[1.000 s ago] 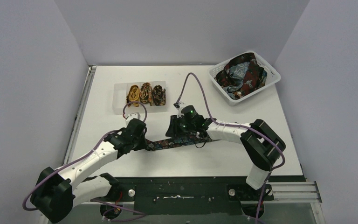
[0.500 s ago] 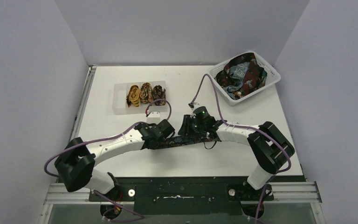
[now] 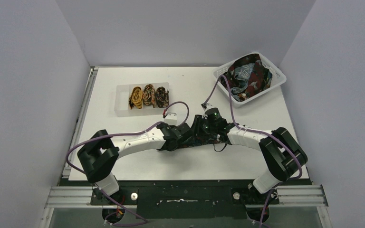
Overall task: Roll the ties
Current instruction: Roll the tie at the center of the board.
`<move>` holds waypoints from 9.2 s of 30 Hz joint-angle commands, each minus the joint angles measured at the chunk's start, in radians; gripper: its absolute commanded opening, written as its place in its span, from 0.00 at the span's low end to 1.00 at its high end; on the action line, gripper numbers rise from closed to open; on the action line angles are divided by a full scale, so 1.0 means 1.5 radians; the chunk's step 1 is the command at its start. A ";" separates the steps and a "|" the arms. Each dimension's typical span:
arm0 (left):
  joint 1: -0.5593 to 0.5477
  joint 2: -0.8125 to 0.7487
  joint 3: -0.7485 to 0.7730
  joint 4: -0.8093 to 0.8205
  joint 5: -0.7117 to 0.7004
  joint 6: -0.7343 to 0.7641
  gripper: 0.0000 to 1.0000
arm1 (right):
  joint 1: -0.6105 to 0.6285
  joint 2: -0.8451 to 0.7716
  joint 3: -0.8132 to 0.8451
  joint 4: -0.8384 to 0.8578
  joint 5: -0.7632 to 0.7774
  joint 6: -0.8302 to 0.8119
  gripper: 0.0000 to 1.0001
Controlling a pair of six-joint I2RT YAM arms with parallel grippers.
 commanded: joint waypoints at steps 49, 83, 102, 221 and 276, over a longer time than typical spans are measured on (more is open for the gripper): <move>0.296 -0.552 -0.401 0.322 0.380 -0.039 0.67 | 0.087 0.005 0.102 -0.050 -0.215 -0.823 1.00; 0.341 -0.599 -0.437 0.263 0.392 -0.020 0.67 | 0.100 0.243 0.241 -0.236 -0.335 -0.980 0.60; 0.347 -0.651 -0.398 0.186 0.329 -0.035 0.67 | 0.249 0.274 0.240 -0.015 -0.156 -0.792 0.55; 0.361 -0.657 -0.513 0.298 0.444 -0.046 0.77 | 0.237 0.117 0.174 -0.049 0.009 0.010 0.16; 0.389 -0.588 -0.600 0.530 0.593 0.033 0.78 | 0.218 0.203 0.203 -0.099 0.010 0.001 0.11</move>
